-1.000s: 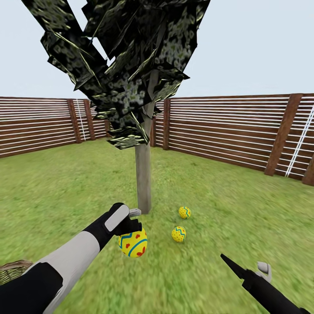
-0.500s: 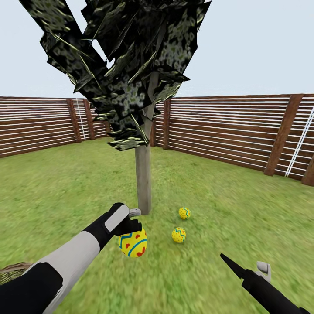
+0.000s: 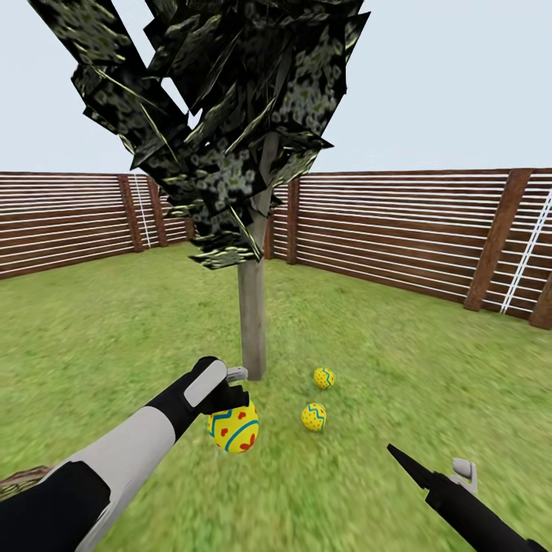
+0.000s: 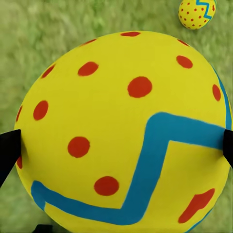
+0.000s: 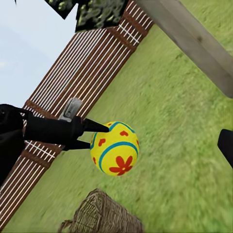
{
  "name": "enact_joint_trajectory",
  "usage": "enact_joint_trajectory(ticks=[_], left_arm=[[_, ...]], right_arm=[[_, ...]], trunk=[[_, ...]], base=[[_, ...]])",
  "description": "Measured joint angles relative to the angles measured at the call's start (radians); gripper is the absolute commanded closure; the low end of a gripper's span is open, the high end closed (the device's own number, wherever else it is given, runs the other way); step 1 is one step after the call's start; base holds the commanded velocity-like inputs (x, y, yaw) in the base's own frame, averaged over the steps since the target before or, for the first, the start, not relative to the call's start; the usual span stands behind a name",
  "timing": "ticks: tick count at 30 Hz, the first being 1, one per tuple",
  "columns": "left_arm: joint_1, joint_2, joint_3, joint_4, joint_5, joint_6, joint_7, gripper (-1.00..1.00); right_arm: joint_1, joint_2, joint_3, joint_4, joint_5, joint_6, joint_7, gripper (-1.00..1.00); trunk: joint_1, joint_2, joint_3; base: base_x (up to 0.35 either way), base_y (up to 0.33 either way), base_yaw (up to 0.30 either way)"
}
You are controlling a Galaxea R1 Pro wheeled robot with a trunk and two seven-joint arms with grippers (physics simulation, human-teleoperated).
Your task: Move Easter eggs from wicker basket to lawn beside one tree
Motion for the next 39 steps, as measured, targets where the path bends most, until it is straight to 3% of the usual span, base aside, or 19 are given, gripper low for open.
enact_joint_trajectory(ticks=[24, 39], left_arm=[[0.000, 0.000, 0.000, 0.000, 0.000, 0.000, 0.000, 1.00], [0.000, 0.001, 0.000, -0.004, 0.000, 0.000, 0.000, 1.00]], right_arm=[[-0.005, -0.002, 0.003, 0.012, 0.004, 0.003, -0.014, -1.00], [-0.009, -0.002, 0.003, 0.014, 0.011, 0.014, -0.015, -1.00]], trunk=[[-0.092, 0.168, 0.046], [-0.092, 0.168, 0.022]], base=[[0.000, 0.000, 0.000], [0.000, -0.005, 0.002]])
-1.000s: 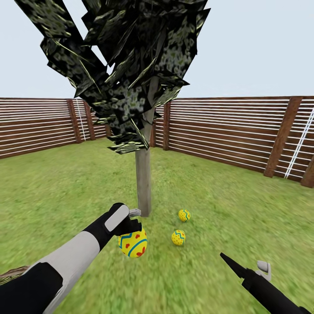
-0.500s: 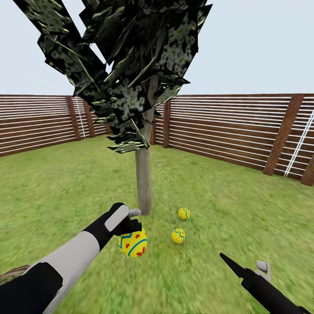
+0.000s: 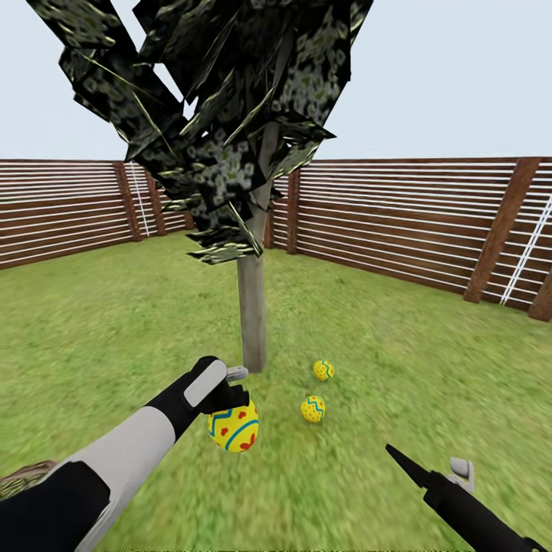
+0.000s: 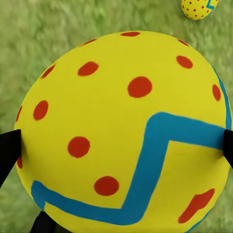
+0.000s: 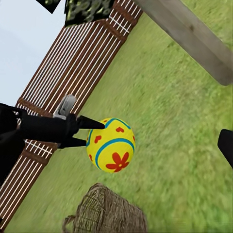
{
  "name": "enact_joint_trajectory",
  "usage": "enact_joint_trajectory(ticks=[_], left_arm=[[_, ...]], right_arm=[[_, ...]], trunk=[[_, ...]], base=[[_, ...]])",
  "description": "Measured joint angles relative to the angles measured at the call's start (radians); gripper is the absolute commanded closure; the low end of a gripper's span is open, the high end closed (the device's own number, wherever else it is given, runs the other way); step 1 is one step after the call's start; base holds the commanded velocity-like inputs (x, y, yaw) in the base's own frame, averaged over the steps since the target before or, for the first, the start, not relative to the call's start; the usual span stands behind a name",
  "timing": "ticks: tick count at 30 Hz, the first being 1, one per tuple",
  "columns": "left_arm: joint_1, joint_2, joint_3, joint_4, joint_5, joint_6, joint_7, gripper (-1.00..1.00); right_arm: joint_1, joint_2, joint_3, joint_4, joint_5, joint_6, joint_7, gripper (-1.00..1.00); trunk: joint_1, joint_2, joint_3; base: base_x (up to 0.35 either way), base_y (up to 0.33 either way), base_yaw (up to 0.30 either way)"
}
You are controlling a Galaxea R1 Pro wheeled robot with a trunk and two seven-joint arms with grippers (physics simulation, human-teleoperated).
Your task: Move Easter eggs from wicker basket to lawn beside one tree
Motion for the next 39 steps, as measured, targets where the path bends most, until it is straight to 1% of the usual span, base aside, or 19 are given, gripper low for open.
enact_joint_trajectory(ticks=[5, 18, 30, 32, 33, 35, 39], left_arm=[[0.000, -0.001, -0.001, 0.000, 0.000, 0.000, 0.005, 1.00], [0.000, -0.001, -0.001, 0.001, -0.001, -0.001, 0.007, 1.00], [0.000, -0.001, -0.003, 0.001, -0.003, -0.002, 0.007, 1.00], [0.000, -0.001, -0.010, 0.001, -0.003, -0.003, 0.007, 1.00], [0.000, -0.001, -0.025, 0.001, -0.003, -0.003, 0.007, 1.00], [0.000, -0.002, -0.038, 0.002, -0.003, -0.005, 0.007, 1.00], [0.000, -0.002, -0.046, 0.002, -0.003, -0.008, 0.007, 1.00]], right_arm=[[0.001, 0.001, -0.001, 0.000, -0.006, -0.001, 0.000, -1.00], [0.001, 0.001, -0.002, 0.000, -0.007, -0.001, 0.000, -1.00], [0.001, 0.001, -0.003, 0.000, -0.007, -0.001, 0.000, -1.00], [0.001, 0.002, -0.003, 0.000, -0.007, -0.001, 0.000, -1.00], [0.001, 0.002, -0.003, 0.000, -0.007, -0.001, 0.000, -1.00], [0.001, 0.003, -0.003, 0.000, -0.007, -0.001, 0.000, -1.00], [0.001, 0.002, -0.003, 0.000, -0.007, -0.001, 0.000, -1.00]], trunk=[[0.000, 0.000, -0.002], [0.000, 0.000, 0.000], [0.000, 0.000, 0.000], [0.000, 0.000, 0.000], [0.000, 0.000, 0.000], [0.000, 0.000, 0.000], [0.000, 0.000, 0.000]], base=[[0.000, -0.224, -0.080], [0.014, -0.276, -0.265], [0.137, -0.271, -0.018], [0.167, -0.255, 0.000], [0.195, -0.236, 0.000], [0.210, -0.223, 0.000], [0.222, -0.208, 0.000]])
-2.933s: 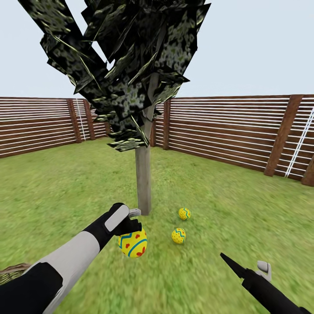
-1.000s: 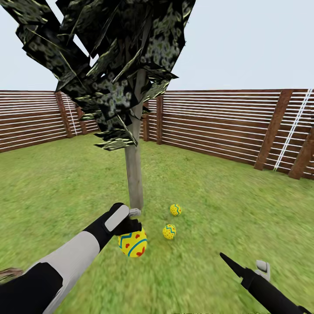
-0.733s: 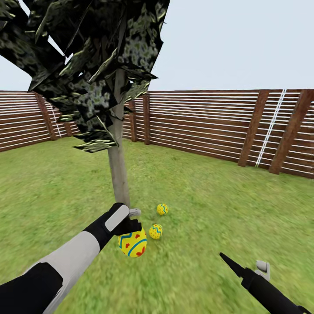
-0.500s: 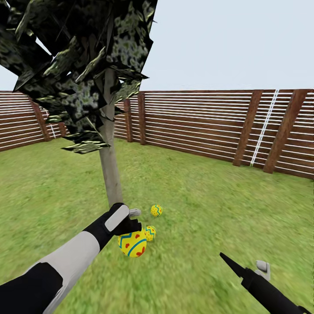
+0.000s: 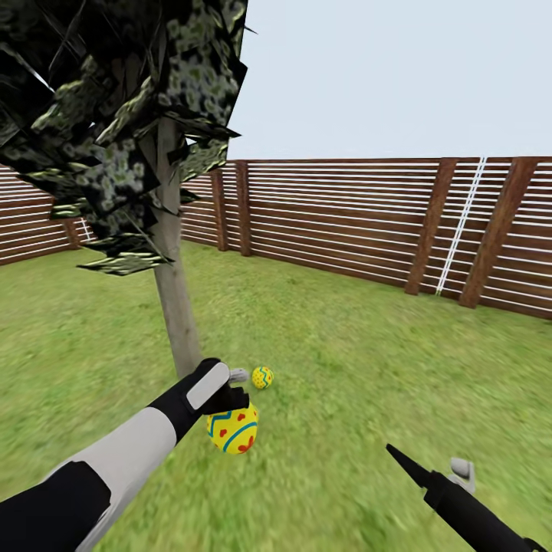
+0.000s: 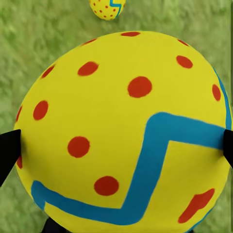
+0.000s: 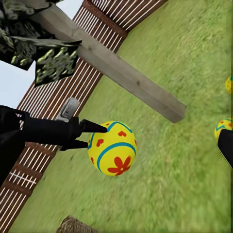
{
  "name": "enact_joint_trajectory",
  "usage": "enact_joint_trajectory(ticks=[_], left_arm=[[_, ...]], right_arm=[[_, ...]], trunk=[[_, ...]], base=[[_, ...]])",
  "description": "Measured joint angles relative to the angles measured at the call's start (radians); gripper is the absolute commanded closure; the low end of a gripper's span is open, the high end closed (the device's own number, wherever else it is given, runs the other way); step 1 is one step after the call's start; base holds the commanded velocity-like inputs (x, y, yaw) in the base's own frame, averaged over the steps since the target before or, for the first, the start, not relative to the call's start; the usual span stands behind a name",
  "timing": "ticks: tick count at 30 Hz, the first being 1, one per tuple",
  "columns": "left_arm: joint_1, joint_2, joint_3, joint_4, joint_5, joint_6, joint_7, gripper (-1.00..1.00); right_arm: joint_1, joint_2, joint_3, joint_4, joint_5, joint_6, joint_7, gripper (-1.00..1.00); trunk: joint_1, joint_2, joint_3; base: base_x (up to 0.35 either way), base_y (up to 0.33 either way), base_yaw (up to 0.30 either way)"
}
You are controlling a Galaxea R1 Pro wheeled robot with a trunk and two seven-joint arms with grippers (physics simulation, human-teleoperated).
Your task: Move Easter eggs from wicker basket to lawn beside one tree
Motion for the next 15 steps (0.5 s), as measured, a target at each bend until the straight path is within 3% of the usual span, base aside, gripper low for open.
enact_joint_trajectory(ticks=[15], left_arm=[[0.000, 0.000, -0.003, 0.000, 0.000, -0.006, 0.000, 1.00]], right_arm=[[0.000, 0.000, 0.001, 0.000, 0.000, 0.000, 0.000, -1.00]], trunk=[[0.000, 0.000, 0.000]], base=[[0.227, -0.201, 0.000]])
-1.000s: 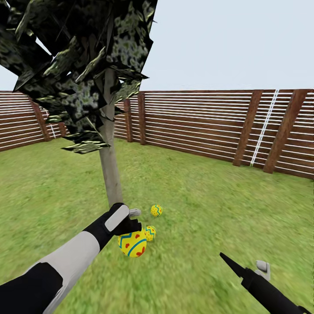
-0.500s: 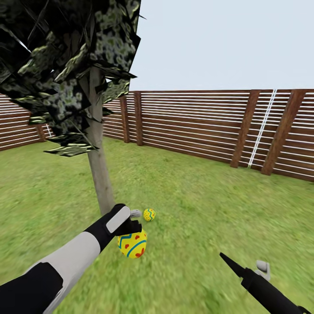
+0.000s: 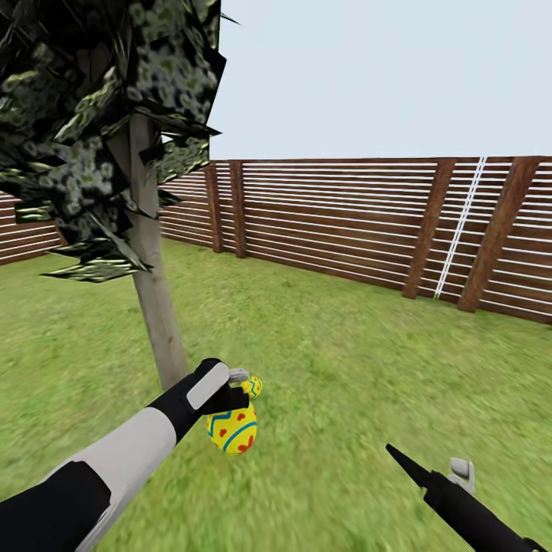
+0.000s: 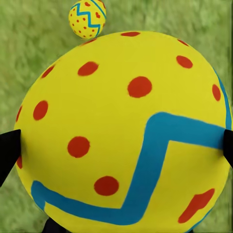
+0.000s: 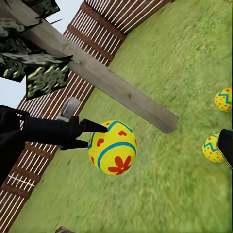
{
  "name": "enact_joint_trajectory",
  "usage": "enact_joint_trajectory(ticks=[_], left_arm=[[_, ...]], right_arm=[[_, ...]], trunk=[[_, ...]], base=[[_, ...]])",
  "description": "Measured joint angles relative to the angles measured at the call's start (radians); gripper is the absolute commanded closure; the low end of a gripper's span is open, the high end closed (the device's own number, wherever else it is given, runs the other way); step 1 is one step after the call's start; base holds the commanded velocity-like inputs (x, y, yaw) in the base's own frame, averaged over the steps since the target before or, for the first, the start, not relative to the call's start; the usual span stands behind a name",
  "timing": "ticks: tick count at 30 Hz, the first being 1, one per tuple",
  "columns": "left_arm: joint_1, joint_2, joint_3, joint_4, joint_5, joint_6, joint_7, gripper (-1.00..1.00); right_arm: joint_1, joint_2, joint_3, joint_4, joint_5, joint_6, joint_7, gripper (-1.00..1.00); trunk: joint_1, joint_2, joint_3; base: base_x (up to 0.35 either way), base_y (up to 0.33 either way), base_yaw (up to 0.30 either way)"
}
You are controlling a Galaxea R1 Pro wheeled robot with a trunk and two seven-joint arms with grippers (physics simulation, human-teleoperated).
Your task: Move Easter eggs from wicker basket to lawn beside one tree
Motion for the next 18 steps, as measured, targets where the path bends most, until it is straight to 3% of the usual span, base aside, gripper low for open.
enact_joint_trajectory(ticks=[18], left_arm=[[0.000, 0.000, 0.000, 0.001, 0.000, -0.001, 0.000, 1.00]], right_arm=[[0.000, 0.001, -0.001, -0.002, 0.000, -0.001, 0.000, -1.00]], trunk=[[0.000, 0.000, 0.003]], base=[[0.227, -0.201, 0.034]])
